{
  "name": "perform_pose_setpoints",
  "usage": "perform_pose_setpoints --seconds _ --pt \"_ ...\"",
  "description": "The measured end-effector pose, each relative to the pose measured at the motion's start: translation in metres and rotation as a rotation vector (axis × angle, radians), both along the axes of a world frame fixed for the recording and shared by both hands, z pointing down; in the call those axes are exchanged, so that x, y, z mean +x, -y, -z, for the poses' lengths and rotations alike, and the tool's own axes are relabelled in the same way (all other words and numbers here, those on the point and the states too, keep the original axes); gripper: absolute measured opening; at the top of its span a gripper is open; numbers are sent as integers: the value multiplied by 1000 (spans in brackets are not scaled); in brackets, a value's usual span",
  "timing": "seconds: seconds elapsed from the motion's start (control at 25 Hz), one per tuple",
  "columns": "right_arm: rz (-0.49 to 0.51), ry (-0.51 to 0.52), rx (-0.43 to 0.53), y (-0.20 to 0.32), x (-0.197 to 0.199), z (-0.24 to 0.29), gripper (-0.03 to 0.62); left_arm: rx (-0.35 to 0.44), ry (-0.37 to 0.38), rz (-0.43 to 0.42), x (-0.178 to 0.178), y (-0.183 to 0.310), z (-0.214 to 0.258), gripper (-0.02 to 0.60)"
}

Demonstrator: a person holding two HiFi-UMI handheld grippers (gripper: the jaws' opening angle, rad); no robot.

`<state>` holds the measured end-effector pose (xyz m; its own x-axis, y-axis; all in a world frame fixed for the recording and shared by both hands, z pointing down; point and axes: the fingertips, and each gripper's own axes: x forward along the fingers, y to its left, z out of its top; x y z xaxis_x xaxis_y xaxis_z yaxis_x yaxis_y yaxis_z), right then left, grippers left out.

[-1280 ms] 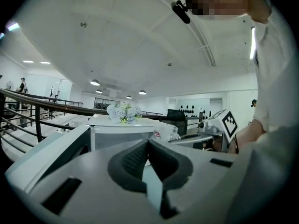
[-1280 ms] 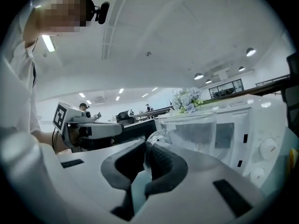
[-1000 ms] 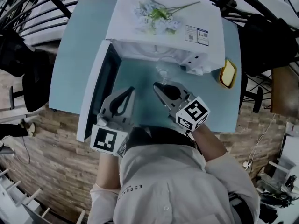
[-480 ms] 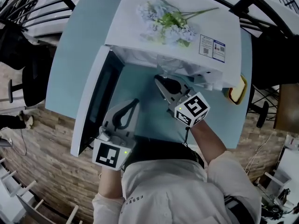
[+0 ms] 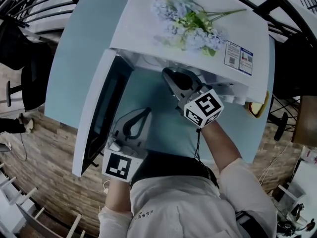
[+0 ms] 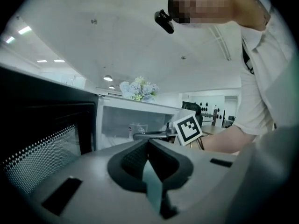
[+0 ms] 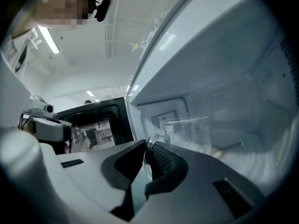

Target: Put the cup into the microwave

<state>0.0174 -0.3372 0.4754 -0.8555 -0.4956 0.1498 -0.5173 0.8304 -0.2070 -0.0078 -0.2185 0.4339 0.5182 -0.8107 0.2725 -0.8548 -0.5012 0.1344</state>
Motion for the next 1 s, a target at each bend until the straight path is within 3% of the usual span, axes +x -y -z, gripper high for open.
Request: perform_pose_setpoints --seconds 0.32,1.0 --pt "-24 16 28 20 -20 -5 26 -32 -26 -5 -3 3 -17 2" --pt "-97 -62 75 23 -23 -17 26 -51 -41 -39 -10 -3 -28 2"
